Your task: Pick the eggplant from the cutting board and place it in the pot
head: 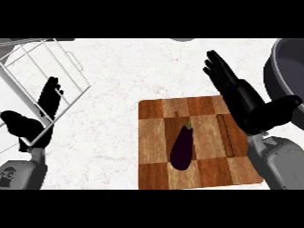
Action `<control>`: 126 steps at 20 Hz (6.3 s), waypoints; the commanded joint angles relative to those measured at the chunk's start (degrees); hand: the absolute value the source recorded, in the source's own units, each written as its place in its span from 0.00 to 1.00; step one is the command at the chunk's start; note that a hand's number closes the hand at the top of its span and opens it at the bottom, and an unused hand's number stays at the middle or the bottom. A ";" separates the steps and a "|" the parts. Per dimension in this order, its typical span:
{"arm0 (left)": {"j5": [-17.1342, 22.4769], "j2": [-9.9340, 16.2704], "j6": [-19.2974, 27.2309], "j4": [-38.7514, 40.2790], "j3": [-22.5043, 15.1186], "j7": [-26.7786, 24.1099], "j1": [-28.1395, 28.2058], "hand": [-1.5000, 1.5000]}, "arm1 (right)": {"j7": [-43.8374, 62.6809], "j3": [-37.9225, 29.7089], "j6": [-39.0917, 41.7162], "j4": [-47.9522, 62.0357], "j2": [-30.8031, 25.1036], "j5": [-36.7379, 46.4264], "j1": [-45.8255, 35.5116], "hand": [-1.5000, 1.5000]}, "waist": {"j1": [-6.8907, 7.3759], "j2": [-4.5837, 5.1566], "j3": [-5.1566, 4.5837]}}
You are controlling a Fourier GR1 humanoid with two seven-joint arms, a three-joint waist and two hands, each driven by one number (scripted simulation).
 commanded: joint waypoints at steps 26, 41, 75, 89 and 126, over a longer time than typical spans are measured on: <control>-4.26 -6.35 3.65 -6.14 -5.30 -10.71 8.71 0.50 | 12.62 10.50 -28.94 -17.05 -1.08 74.12 43.26 0.00 | -1.18 -1.67 -1.36; -3.44 -7.80 -0.58 -3.89 -4.54 -13.07 7.74 0.50 | 49.65 23.30 1.23 -16.03 18.75 98.38 33.33 0.00 | 2.05 -0.97 -0.75; -4.30 -8.27 -0.70 -8.92 -5.70 -9.36 8.68 0.50 | 51.40 16.43 -5.05 10.29 18.06 95.72 14.89 1.00 | 2.08 -1.09 -0.53; -2.64 -8.85 -1.87 -3.05 -1.60 -15.78 8.82 0.50 | 58.58 -17.80 -3.01 14.89 12.88 86.14 4.15 1.00 | -0.22 2.04 -0.21; -4.95 -11.40 -4.86 4.11 -6.12 -17.10 -1.57 0.50 | 76.34 -50.95 2.07 58.56 -20.56 122.89 -31.00 1.00 | 10.94 2.54 -0.35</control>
